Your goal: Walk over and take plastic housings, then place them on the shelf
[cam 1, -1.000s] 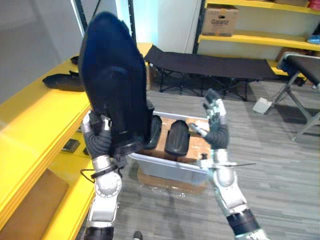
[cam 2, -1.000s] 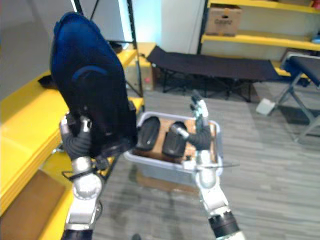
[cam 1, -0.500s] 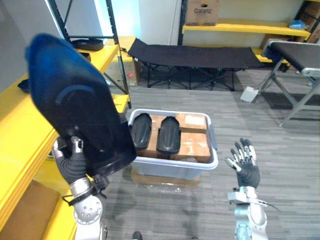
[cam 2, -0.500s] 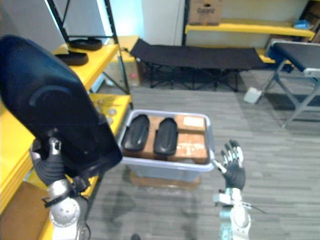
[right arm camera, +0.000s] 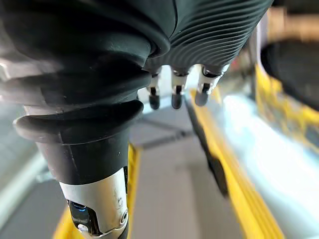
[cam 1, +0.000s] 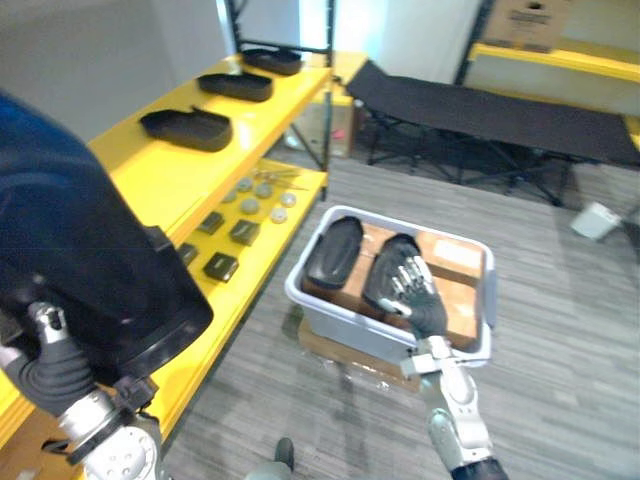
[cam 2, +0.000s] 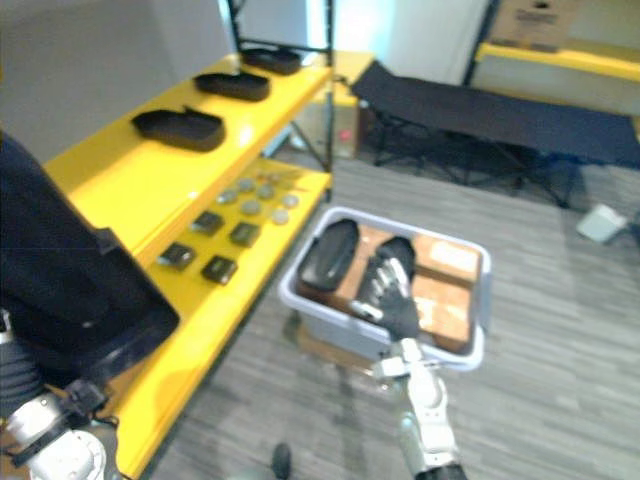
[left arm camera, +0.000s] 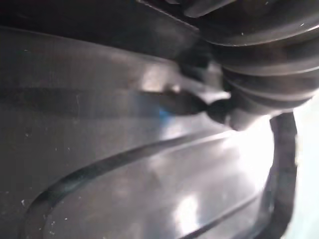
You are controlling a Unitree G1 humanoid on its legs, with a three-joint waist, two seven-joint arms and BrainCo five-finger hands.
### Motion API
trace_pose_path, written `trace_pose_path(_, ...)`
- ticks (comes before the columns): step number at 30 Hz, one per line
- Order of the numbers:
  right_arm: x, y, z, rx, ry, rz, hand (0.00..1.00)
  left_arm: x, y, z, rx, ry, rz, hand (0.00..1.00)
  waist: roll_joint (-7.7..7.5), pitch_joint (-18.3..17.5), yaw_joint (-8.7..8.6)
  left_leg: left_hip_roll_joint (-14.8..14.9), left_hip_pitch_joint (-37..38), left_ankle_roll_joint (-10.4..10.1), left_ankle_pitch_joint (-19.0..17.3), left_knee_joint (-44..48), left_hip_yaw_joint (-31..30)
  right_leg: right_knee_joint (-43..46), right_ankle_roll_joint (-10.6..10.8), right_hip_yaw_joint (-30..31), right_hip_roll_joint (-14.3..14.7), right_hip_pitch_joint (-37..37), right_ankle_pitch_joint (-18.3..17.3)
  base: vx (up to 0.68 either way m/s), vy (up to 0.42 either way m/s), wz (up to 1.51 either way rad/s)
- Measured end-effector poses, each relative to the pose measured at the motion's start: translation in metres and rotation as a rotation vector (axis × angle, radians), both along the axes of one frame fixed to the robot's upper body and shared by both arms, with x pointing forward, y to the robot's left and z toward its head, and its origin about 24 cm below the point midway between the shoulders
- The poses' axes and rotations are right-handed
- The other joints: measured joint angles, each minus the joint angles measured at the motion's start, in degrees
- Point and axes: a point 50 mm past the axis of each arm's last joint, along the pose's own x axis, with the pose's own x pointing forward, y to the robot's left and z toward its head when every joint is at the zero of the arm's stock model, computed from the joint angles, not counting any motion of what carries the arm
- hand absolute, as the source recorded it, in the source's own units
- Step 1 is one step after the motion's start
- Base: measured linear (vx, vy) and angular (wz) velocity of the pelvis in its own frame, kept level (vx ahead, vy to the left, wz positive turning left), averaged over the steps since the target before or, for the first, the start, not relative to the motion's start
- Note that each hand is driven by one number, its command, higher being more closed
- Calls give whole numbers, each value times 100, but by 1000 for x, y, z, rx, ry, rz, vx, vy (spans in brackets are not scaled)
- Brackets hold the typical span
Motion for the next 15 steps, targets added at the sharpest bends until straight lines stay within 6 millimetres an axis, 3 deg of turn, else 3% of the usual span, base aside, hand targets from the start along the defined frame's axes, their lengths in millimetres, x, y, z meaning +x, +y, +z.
trace_pose_path(4, 4, 4, 2, -13, 6, -4, 0, -6, 3, 1, 25, 9, -12, 100, 16, 24, 25, -96, -26, 52, -39, 0, -336, 289, -165, -54, -80, 36, -104, 36, 61, 48)
trace_pose_path(6, 4, 1, 0, -28, 32, -45, 0, -2, 0, 2, 40, 8, -72, 100, 82, 71, -27, -77, -72, 125, -69, -2, -768, 766, -389, 502, -74, -66, -282, 25, 70, 77)
trace_pose_path(8, 1, -3, -3, -24, 51, -68, 0, 1, -1, 4, 40, -12, -101, 100, 28, 86, -30, -91, -88, 134, -55, 0, -1040, 990, -481, 926, -52, -88, -476, 43, 4, 86)
trace_pose_path(11, -3, -7, -4, -25, 54, -69, 0, -1, -1, 5, 50, -24, -109, 100, -112, 67, 0, -174, -167, 20, 104, 34, -1367, 1126, -357, 1011, -31, -18, -696, 46, -92, 60)
trace_pose_path(13, -3, -7, -3, -29, 42, -52, 0, -3, -1, 3, 49, -6, -109, 100, 26, 161, -8, -185, -286, -61, 45, 289, -1520, 1082, -331, 981, 39, 87, -716, -11, -108, 33)
trace_pose_path(15, -3, -11, -2, -36, 33, -55, 0, -2, -3, 4, 59, -2, -133, 100, 89, 218, -7, -185, -429, -92, 53, 384, -1550, 1011, -140, 928, 65, 138, -850, -65, -105, 37)
